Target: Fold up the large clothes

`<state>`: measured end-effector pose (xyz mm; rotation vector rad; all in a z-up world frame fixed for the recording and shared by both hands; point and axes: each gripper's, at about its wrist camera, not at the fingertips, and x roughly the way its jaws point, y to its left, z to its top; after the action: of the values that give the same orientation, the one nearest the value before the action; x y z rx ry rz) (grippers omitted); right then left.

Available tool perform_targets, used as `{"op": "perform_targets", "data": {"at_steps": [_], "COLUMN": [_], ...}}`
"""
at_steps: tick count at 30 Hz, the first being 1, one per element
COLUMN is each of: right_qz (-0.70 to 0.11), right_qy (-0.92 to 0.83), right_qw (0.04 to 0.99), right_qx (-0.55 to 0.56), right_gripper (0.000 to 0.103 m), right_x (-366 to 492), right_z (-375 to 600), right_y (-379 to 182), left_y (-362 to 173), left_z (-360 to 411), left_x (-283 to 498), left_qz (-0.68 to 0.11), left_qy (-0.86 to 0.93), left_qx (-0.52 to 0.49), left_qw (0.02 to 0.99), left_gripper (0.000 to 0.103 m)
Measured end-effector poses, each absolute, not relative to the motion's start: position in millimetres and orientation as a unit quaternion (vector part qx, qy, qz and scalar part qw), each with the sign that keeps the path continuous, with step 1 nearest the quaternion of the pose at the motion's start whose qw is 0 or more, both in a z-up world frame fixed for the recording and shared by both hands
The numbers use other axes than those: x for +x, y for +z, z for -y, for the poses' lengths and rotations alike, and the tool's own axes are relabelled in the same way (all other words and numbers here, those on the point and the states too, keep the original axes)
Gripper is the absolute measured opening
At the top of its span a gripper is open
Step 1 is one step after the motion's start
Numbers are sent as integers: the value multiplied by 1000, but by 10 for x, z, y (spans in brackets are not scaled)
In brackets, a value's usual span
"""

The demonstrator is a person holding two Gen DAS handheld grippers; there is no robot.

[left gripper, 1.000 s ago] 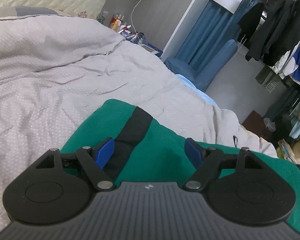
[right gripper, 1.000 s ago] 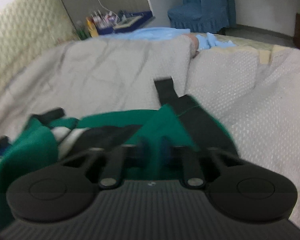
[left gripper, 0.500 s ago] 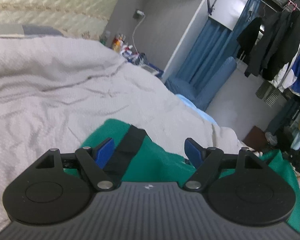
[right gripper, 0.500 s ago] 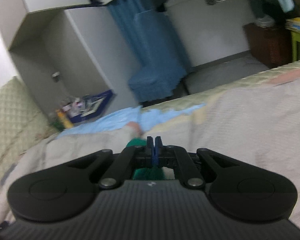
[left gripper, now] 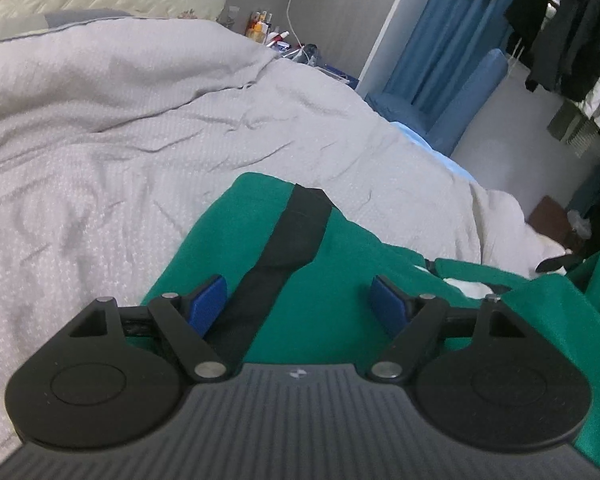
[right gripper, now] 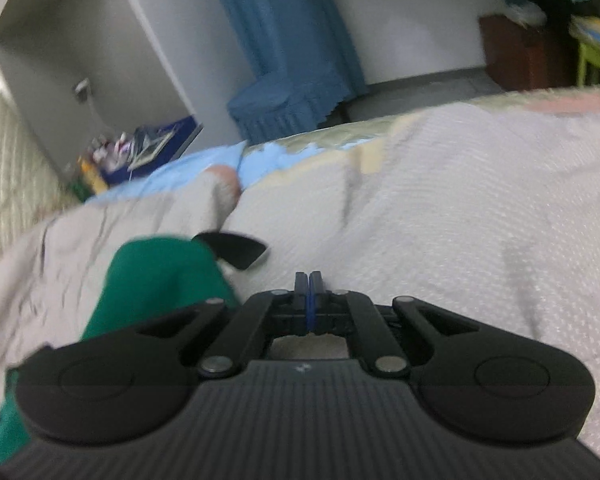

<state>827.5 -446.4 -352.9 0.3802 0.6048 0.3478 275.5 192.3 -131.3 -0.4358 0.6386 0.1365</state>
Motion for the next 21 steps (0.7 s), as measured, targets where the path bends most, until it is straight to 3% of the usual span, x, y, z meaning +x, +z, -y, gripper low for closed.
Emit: {"op": "perform_targets", "data": {"at_steps": [9, 21], "right_qz": [-241, -231], "right_qy": [196, 256], "right_qw": [944, 926], "right_qx": [112, 151], "right_gripper": [5, 6], "right_x": [7569, 6380], "right_z": [4310, 4386], "right_y": [-3063, -2826], "left_y": [-949, -601], "left_z": [-1709, -1293], "left_x": [2294, 1302], "left_qz": [-272, -237], "left_qy": [43, 21], "left_qx": [-184, -168], "left_qw": [944, 957], "left_gripper": [83, 83]}}
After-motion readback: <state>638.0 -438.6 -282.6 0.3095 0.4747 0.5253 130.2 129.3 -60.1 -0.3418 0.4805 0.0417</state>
